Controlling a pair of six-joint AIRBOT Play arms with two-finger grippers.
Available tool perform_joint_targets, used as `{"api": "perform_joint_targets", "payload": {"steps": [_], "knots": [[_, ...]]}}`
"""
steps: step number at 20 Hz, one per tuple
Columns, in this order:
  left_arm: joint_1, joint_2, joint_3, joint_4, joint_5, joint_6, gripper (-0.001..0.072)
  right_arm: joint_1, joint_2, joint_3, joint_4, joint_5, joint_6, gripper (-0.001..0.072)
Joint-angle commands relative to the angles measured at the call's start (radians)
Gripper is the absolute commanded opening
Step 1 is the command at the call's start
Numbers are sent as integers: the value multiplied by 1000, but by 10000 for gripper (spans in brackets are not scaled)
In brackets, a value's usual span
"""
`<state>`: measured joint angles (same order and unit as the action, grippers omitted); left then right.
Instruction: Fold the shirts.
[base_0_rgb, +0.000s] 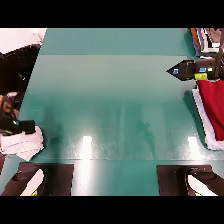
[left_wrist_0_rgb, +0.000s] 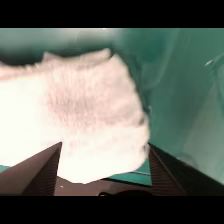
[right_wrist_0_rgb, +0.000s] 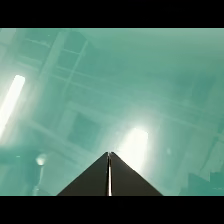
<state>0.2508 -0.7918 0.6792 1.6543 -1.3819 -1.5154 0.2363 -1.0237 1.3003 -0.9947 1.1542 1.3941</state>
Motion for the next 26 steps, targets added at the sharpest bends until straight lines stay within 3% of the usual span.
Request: {"api": "perform_joint_targets", "payload": {"steps": [1,3,5,8,12,16,22,24,26], "knots": [[19,11,-119,25,63,-61,599,1,0,1,0,0,0,12],[19,11,-116,26,63,-75,82,1,0,1,0,0,0,12],[19,11,-116,26,63,-76,33,1,0,1,0,0,0,12],[19,17,-39,25,51,-76,20,1,0,1,1,-2,0,12],[16,79,350,-55,-26,-73,20,1,0,96,-1,-5,0,12],[16,85,735,-312,-61,-58,19,1,-1,240,-5,-46,-1,12],[16,27,953,-573,34,6,17,0,-1,342,-129,-44,0,12],[-63,-27,982,-595,48,7,17,0,-1,355,-134,-46,0,12],[-237,-93,985,-584,116,16,17,0,0,361,-134,-48,0,12]]}}
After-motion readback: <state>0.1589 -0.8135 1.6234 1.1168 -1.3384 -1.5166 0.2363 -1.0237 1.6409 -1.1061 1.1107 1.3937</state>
